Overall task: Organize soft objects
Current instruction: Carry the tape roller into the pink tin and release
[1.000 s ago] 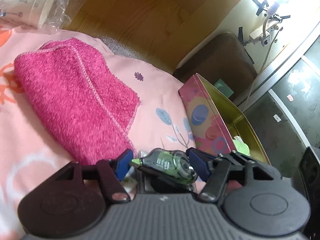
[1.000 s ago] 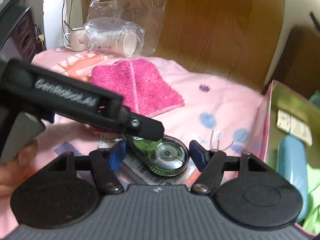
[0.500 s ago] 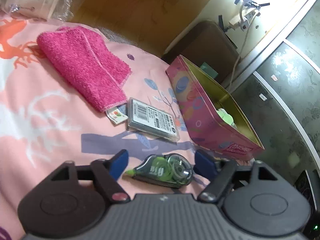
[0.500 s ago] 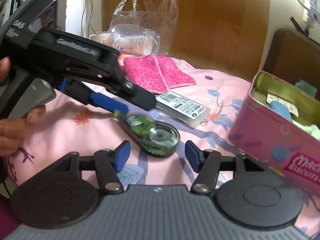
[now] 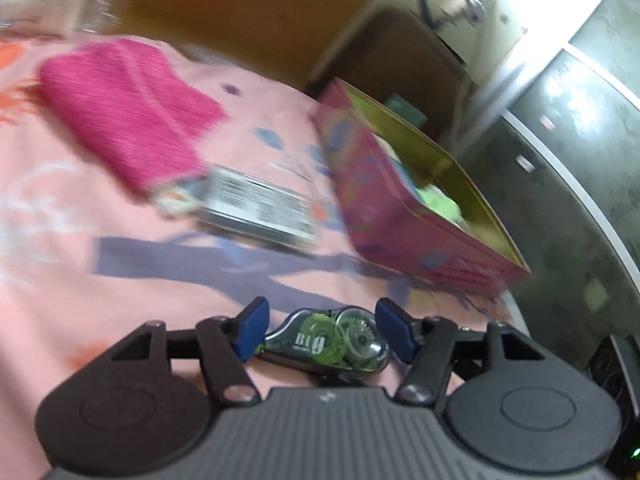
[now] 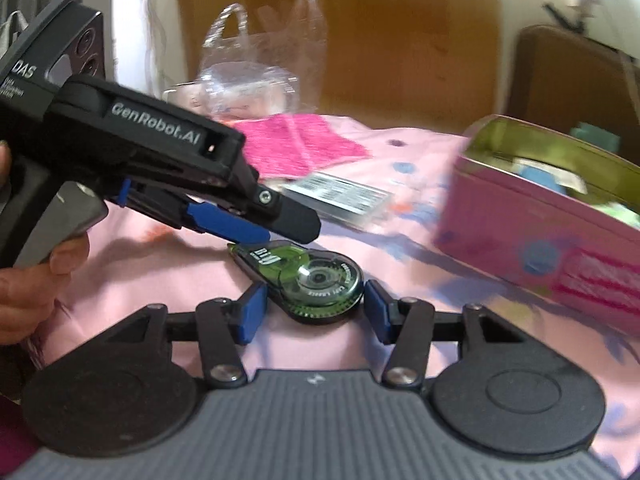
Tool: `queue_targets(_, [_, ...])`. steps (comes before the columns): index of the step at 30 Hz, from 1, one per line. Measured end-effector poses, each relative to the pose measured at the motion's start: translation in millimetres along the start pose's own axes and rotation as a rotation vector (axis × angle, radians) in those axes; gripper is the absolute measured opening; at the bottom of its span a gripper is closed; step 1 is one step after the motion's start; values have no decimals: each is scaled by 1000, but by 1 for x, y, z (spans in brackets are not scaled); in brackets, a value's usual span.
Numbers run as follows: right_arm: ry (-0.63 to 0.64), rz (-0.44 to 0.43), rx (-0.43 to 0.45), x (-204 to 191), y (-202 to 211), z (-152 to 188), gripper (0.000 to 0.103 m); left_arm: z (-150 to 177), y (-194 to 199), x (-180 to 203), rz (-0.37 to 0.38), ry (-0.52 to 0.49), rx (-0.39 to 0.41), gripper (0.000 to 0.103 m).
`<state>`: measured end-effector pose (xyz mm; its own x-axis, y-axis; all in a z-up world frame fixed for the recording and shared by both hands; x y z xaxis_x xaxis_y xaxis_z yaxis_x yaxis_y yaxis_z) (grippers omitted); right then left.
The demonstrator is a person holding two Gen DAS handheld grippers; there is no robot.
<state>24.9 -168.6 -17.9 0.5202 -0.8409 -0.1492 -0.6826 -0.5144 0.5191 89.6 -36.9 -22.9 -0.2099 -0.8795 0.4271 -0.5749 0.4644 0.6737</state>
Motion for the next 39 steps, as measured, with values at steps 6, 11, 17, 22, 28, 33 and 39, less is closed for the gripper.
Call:
queue_targets(6, [-83,129,74,31,53,28,57,10,-35,67,100,-111,-88,62])
queue_targets(11, [-159,247,120,62,93,51,56,26,-66,140,158,-278,-140,66])
queue_targets(17, [-244,371,151,94,123,74,56,47,-92,206,215,-421,-169,77])
queue_targets(22, [-226,372,179,95,128,84,62,47,-98,222,222,-422,-192,84])
queue_targets(28, [-164,325,200,97,124,85,71,36,-86,192,218,-302,-222,86])
queue_targets(33, [-128,311,212,99,113,80,69,36,-92,192,234,-289,-233,86])
queue_targets(39, [-127,323,262,87,118,79,68,45,-90,204,220,-342,-199,83])
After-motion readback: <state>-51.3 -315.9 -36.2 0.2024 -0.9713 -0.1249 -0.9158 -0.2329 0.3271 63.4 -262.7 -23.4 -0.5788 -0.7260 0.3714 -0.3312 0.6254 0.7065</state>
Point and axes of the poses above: each gripper's, at about its wrist camera, not at the fingertips, and y roughly against the way its jaws point, x to its right, z to its underside, the point moved 4 cm from there along -y, roughly the way its jaws point, and after that the axes turned 11 degrees about -z, right-handed, at the moved point
